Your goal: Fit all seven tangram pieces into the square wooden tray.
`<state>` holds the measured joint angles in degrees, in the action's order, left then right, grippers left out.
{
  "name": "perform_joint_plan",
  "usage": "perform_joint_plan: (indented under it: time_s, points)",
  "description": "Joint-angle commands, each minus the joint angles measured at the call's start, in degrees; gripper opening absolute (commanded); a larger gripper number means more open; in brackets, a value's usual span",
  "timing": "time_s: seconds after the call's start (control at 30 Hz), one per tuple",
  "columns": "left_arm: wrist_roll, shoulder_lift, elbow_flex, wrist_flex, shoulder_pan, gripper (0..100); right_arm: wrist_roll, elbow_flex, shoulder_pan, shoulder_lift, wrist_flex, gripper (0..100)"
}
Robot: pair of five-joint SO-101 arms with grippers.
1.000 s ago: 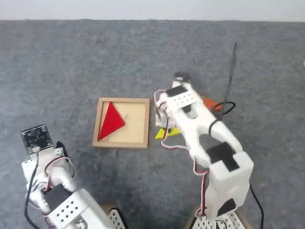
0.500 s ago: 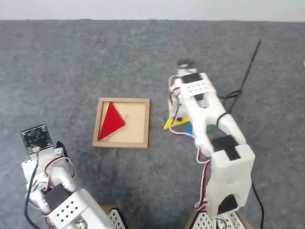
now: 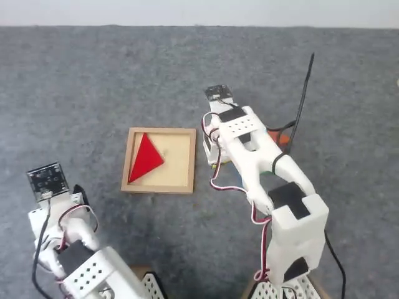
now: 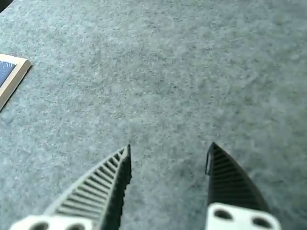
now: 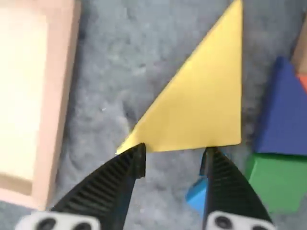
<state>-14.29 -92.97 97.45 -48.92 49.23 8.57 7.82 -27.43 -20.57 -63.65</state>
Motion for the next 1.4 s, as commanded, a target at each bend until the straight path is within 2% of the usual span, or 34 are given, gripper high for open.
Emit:
perform_joint_plan:
  time_s: [0.0, 0.17, 0.57, 0.8, 1.0, 1.23, 1.37]
  points:
    - [0.53, -0.62, -0.57, -0.35, -0.18, 24, -0.7, 1.23, 0.48, 2.42, 4.44, 19.9]
    - [0.53, -0.62, -0.57, -0.35, -0.18, 24, -0.88, 0.44, 0.57, -0.04, 1.98, 19.9]
    - [0.53, -0.62, -0.57, -0.35, -0.18, 24, 1.32, 0.18, 0.66, -0.66, 4.18, 20.2]
    - [0.53, -0.62, -0.57, -0.35, -0.18, 24, 1.41, -1.93, 3.21, 5.49, -0.22, 20.2]
    - [0.53, -0.62, -0.57, -0.35, -0.18, 24, 4.22, -2.2, 3.82, 5.32, 3.91, 20.4]
    - [0.53, -0.62, -0.57, -0.35, -0.18, 24, 4.66, -6.86, 3.56, -2.15, 6.2, 30.3]
    - [0.53, -0.62, -0.57, -0.35, -0.18, 24, 4.66, -9.67, 3.38, -7.25, 6.2, 30.7]
